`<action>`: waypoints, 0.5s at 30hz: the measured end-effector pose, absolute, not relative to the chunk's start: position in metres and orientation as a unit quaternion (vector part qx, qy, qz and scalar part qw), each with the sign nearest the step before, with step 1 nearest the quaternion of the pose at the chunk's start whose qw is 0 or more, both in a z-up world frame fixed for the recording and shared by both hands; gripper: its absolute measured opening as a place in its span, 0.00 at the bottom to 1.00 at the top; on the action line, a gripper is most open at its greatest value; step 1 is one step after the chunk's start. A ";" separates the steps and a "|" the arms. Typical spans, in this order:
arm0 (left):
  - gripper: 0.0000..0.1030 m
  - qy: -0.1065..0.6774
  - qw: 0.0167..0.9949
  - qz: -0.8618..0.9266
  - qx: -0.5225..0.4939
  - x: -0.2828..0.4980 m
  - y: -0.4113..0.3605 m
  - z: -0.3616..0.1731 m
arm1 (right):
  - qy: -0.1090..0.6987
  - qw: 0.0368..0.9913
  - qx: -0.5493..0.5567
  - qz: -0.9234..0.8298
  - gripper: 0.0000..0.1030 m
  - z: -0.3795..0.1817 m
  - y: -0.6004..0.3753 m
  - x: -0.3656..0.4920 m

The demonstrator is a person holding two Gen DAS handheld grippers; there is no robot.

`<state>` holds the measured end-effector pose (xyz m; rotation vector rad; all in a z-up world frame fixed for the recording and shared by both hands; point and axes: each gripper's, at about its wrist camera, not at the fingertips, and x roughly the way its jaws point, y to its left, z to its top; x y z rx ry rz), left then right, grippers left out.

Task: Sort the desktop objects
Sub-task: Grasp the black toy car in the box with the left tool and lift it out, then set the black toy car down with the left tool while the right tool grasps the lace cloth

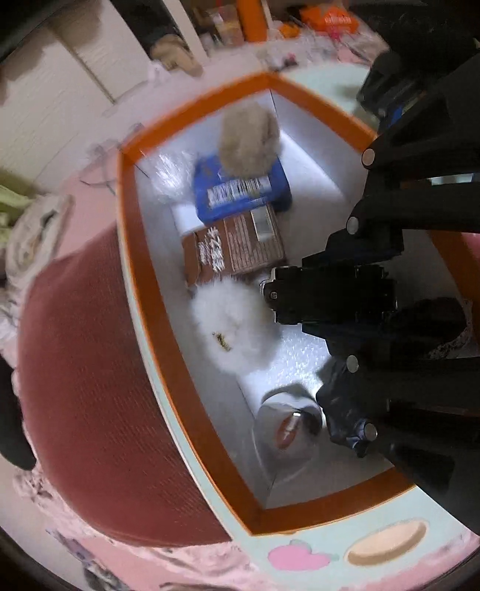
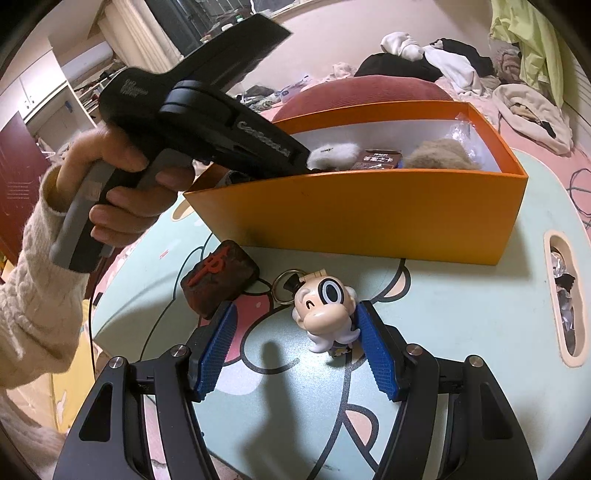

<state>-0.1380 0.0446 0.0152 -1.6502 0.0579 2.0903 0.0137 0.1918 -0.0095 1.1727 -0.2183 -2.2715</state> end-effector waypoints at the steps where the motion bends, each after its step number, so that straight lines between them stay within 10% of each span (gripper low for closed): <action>1: 0.24 -0.006 0.250 0.768 -0.589 -0.135 0.037 0.023 | -0.082 0.284 0.438 -0.849 0.64 -0.010 0.192 0.013; 7: 0.24 -0.184 0.281 0.833 -0.441 -0.079 -0.053 0.106 | -0.087 0.281 0.436 -0.851 0.64 -0.010 0.195 0.015; 15: 0.24 -0.131 0.157 0.843 -0.498 -0.003 -0.090 0.043 | -0.092 0.361 0.351 -0.859 0.64 0.034 0.185 0.017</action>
